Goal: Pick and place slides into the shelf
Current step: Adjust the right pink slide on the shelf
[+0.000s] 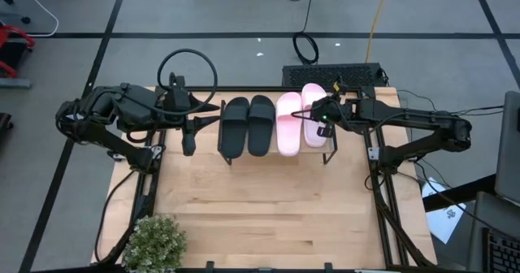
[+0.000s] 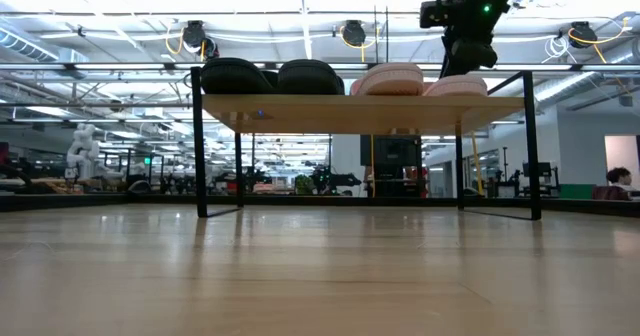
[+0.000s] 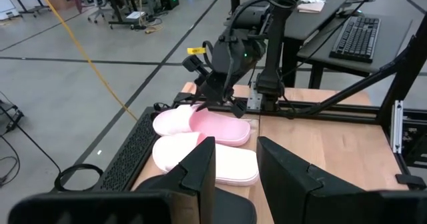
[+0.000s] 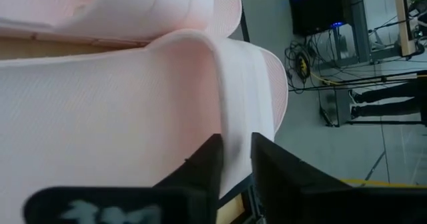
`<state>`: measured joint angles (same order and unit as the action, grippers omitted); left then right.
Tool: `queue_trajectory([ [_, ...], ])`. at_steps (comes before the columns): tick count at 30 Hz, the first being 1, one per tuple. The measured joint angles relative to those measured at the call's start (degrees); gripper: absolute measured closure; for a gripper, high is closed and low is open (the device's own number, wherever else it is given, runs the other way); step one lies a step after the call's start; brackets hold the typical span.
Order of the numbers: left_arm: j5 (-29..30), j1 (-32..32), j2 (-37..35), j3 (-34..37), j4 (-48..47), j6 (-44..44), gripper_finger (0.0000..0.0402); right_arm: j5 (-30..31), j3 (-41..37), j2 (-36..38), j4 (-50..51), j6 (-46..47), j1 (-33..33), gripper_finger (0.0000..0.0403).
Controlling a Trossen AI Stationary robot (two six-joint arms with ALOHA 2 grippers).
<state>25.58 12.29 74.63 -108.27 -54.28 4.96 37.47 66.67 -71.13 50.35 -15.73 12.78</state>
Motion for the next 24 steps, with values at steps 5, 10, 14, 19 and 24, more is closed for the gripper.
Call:
queue_trajectory([
  [5, 0.0, 0.0, 0.0, 0.0, -0.29, -0.03, 0.0289, -0.05, -0.04, 0.0, -0.69, -0.71, 0.0, 0.0365],
  [10, -0.01, 0.0, 0.0, 0.0, -0.43, 0.1, 0.0289, -0.09, -0.04, 0.0, -0.86, -1.07, 0.0, 0.0386],
  [14, -0.02, 0.0, 0.0, 0.0, -0.82, 0.13, 0.0289, -0.17, -0.04, 0.0, -0.82, -1.07, 0.0, 0.0398],
  [19, -0.02, 0.0, 0.0, 0.0, -1.22, 0.32, 0.0289, -0.22, -0.04, 0.0, -0.23, -1.31, -0.09, 0.0399],
  [24, -0.02, 0.0, 0.0, 0.0, -1.22, 0.34, 0.0289, -0.15, -0.04, 0.02, 0.94, -1.27, -0.11, 0.04],
])
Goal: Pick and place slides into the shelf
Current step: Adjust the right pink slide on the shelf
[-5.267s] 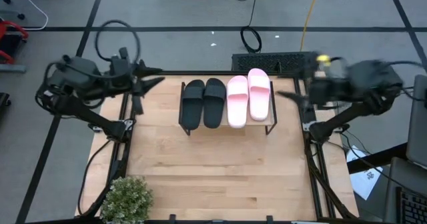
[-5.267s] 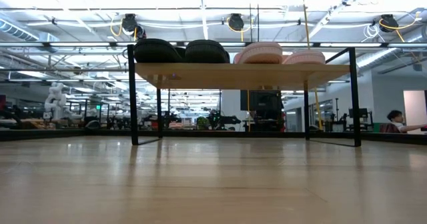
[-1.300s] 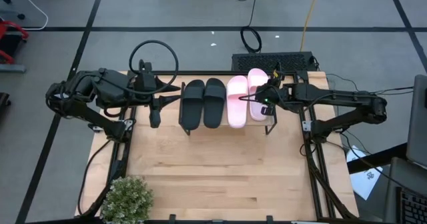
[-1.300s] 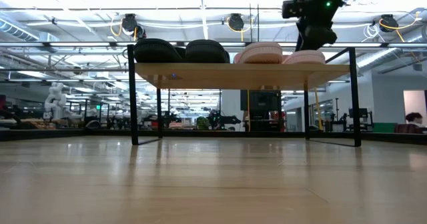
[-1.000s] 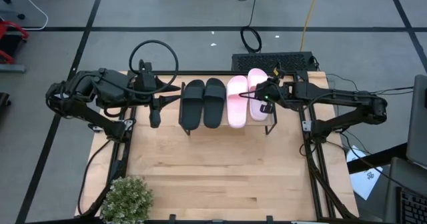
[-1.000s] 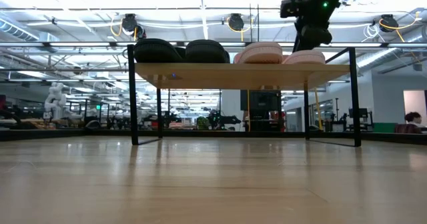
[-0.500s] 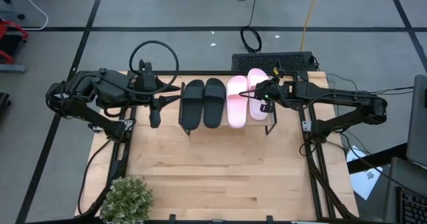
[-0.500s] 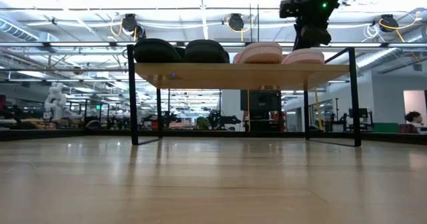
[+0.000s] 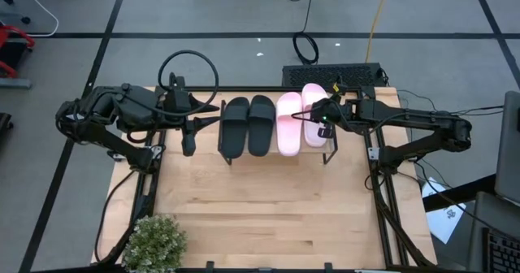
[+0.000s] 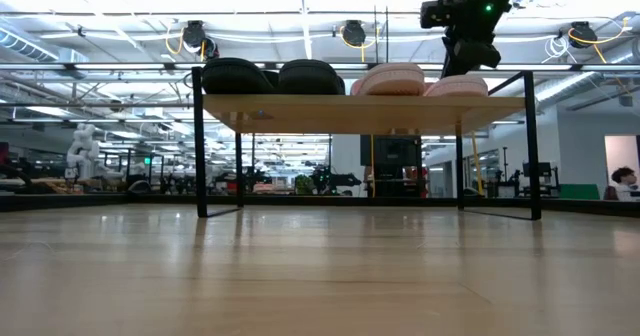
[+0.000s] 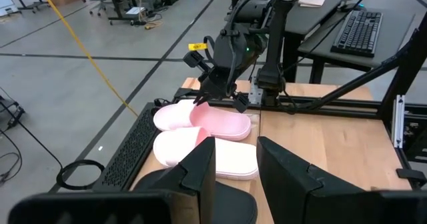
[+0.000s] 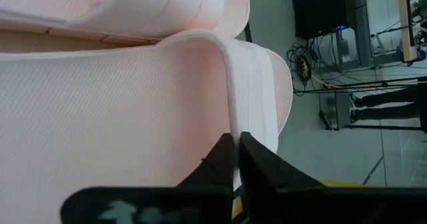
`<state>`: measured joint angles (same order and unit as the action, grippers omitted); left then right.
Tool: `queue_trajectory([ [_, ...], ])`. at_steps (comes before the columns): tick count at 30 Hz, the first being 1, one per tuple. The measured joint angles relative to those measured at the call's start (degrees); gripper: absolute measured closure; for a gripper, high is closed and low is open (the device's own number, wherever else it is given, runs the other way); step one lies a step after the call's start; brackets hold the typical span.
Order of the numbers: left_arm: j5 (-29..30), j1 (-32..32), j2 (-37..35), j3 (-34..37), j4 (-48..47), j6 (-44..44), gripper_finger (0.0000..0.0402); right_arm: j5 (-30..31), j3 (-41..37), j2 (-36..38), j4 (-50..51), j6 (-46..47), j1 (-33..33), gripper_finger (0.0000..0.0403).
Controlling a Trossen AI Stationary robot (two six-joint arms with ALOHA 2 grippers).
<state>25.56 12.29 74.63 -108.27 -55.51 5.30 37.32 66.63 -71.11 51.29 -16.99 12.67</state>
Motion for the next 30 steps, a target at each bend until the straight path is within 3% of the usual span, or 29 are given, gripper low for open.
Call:
queue_trajectory([
  [20, 0.57, 0.0, 0.0, 0.0, 0.0, -0.31, 0.0289, 0.66, 0.0, 0.63, -0.94, -0.42, -2.29, 0.0401],
  [30, 0.69, 0.0, 0.0, 0.0, 0.0, -0.31, 0.0289, 4.46, 0.0, 0.63, -1.23, -0.57, -4.6, 0.0401],
])
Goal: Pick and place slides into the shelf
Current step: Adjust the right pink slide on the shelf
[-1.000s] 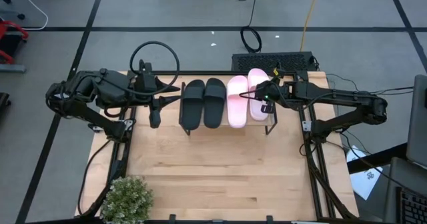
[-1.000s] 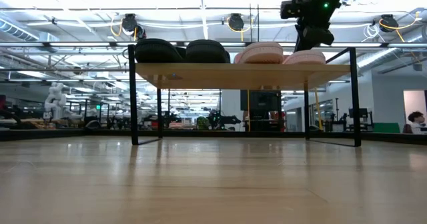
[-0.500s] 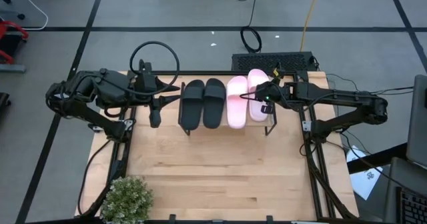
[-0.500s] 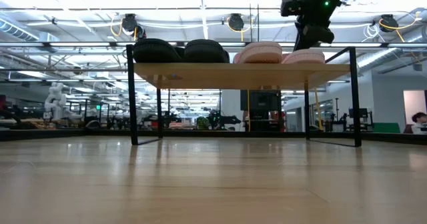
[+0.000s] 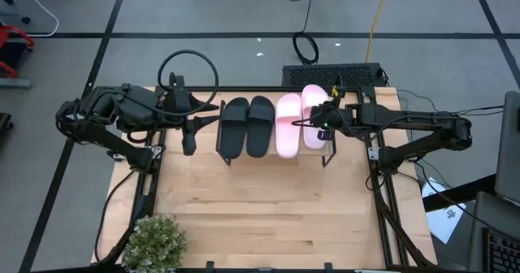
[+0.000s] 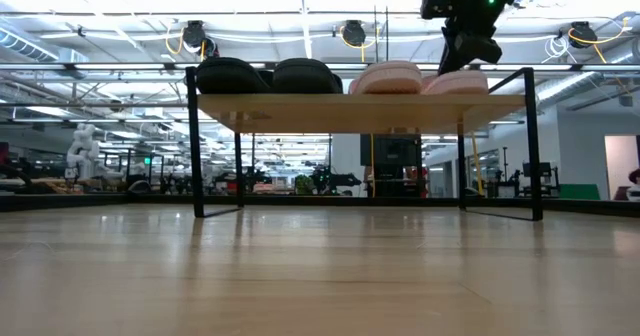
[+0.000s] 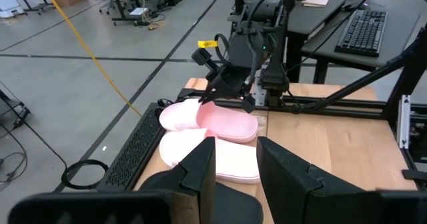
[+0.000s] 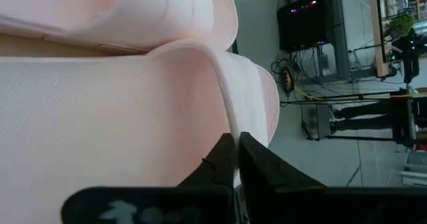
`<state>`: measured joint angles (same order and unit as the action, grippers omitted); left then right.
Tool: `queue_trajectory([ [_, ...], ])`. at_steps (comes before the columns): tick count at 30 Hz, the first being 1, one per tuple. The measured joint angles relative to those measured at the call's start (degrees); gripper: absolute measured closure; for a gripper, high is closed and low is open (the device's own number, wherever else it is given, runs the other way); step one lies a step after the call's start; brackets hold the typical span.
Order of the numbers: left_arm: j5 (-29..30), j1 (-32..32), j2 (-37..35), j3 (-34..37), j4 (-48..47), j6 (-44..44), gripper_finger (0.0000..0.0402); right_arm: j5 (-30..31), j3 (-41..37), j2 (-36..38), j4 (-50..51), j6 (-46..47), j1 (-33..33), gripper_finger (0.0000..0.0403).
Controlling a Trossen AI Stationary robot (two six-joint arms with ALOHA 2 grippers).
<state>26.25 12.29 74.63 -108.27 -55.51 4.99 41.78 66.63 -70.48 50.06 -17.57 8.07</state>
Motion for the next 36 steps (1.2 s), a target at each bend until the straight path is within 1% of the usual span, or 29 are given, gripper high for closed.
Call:
queue_trajectory([
  [8, 0.81, 0.0, 0.01, 0.0, 0.01, 0.0, 0.0289, 0.09, 0.0, 0.02, 0.0, 0.33, -1.78, 0.0401],
  [14, 0.82, 0.0, 0.02, 0.0, 0.0, 0.0, 0.0289, -0.11, 0.0, 0.06, 0.07, 0.55, -1.84, 0.0401],
  [19, 0.84, 0.0, 0.01, 0.0, 0.0, -0.01, 0.0289, -4.2, 0.0, 1.05, 0.5, 1.92, -1.77, 0.0401],
  [24, 0.84, 0.0, 0.02, 0.0, 0.02, 0.0, 0.0289, -4.72, 0.0, 2.48, 2.19, 3.59, -1.8, 0.0401],
  [27, 0.86, 0.0, 0.02, 0.0, 0.04, 0.0, 0.0289, -6.11, 0.0, 2.78, 2.65, 3.81, -1.81, 0.0401],
  [36, 0.87, 0.0, 0.01, 0.0, 0.07, -0.02, 0.0289, -6.14, 0.17, 2.83, 1.85, 3.31, -1.74, 0.0401],
])
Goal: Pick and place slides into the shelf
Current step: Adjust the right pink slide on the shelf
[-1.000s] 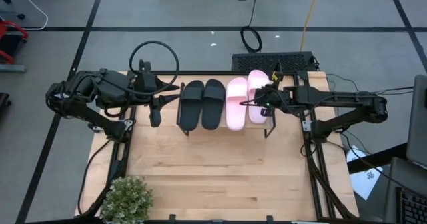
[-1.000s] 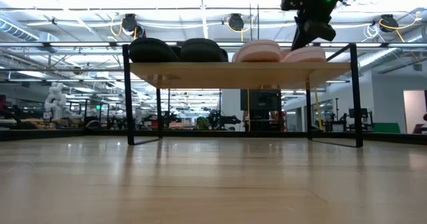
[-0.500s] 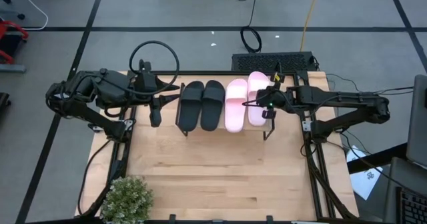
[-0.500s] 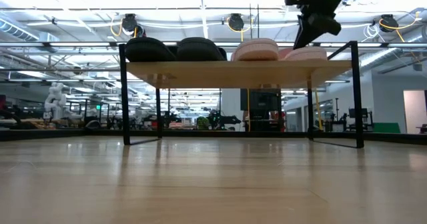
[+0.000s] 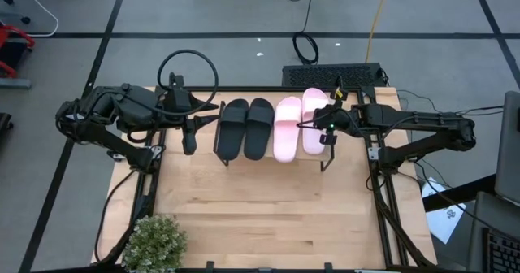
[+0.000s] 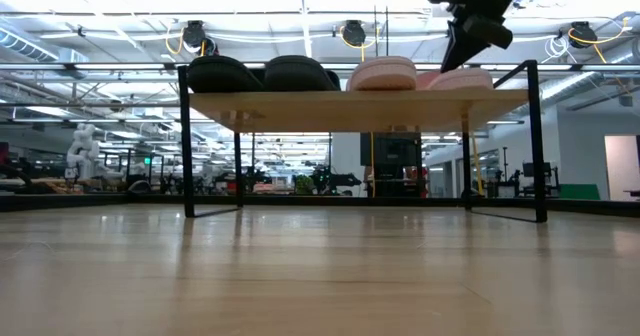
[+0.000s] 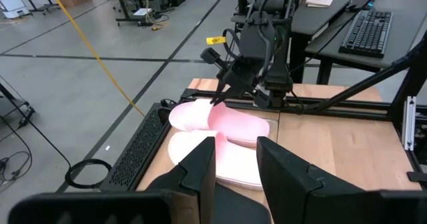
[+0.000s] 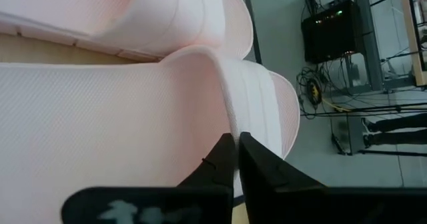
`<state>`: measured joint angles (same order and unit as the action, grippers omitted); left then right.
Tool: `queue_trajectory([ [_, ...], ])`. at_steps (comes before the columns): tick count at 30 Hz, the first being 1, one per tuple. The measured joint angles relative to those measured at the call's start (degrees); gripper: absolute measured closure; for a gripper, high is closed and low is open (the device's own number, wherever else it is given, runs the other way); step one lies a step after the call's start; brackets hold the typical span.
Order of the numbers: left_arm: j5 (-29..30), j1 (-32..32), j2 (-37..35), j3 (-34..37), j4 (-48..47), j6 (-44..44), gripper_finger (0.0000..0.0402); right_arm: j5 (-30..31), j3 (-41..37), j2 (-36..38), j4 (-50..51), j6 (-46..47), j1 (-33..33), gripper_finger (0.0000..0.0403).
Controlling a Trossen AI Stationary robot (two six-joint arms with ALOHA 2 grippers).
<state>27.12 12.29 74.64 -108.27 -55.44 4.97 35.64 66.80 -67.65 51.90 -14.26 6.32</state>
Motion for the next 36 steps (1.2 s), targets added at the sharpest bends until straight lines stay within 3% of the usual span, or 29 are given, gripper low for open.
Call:
queue_trajectory([
  [9, 0.01, 0.0, 0.01, 0.0, 0.02, 0.0, 0.0289, -5.82, 0.88, 0.14, 0.09, 1.52, 1.47, 0.0401],
  [36, 1.5, -0.01, 0.01, 0.0, 0.02, -0.07, 0.0289, -12.76, 0.92, 0.14, 1.96, 3.1, 2.17, 0.0403],
])
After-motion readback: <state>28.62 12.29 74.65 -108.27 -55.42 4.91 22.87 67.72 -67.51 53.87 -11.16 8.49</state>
